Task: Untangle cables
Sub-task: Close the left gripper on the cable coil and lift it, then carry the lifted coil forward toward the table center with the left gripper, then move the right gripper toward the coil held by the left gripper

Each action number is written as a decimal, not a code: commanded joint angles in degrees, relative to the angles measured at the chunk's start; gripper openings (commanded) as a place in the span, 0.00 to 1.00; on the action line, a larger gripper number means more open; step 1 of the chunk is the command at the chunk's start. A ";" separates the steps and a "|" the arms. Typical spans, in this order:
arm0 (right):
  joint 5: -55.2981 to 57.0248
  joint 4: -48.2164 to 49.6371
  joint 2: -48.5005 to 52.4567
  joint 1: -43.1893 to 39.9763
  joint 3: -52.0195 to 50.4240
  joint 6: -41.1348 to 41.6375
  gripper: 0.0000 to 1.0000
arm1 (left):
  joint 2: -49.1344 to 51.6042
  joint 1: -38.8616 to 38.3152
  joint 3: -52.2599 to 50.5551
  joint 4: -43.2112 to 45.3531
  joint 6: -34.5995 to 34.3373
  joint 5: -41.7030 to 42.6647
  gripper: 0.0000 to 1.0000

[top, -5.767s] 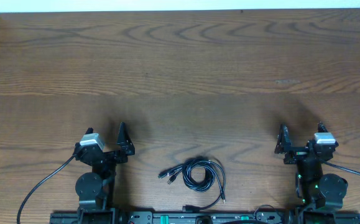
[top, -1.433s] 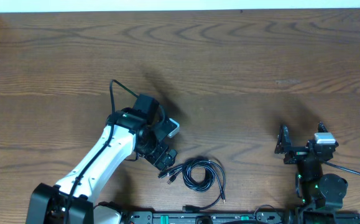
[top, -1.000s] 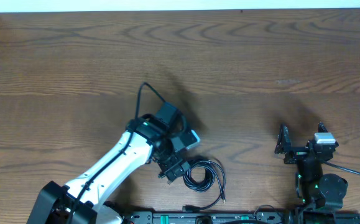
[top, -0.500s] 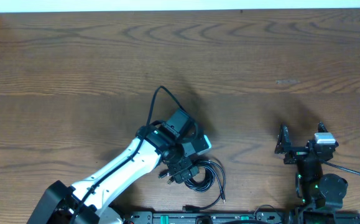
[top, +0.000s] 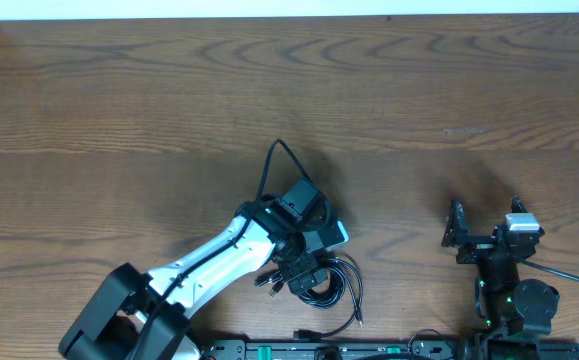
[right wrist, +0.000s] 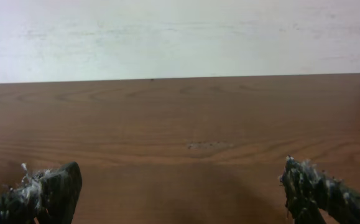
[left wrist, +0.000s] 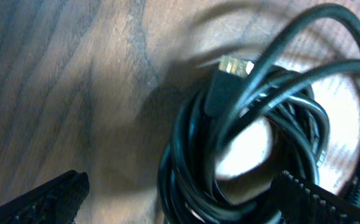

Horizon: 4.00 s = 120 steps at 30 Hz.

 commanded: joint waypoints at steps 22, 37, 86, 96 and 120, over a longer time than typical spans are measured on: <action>0.46 -0.24 -0.17 0.35 -0.07 -0.70 0.99 | 5.77 -0.17 -0.52 9.20 -8.66 -19.56 0.98; 0.46 -0.24 -0.17 0.35 -0.07 -0.70 0.99 | 5.77 -0.02 -0.52 17.84 -12.24 -28.61 0.98; 0.48 -0.24 -0.17 0.35 -0.07 -0.70 0.99 | -34.01 -0.04 -0.50 16.48 -23.19 -18.18 0.08; 0.46 -0.24 -0.17 0.35 -0.07 -0.70 0.99 | -34.12 -0.09 -0.50 16.31 -29.14 -12.90 0.07; -12.66 -8.11 4.72 0.26 13.35 7.91 0.99 | -34.12 -0.09 -0.50 18.58 -33.86 -3.30 0.08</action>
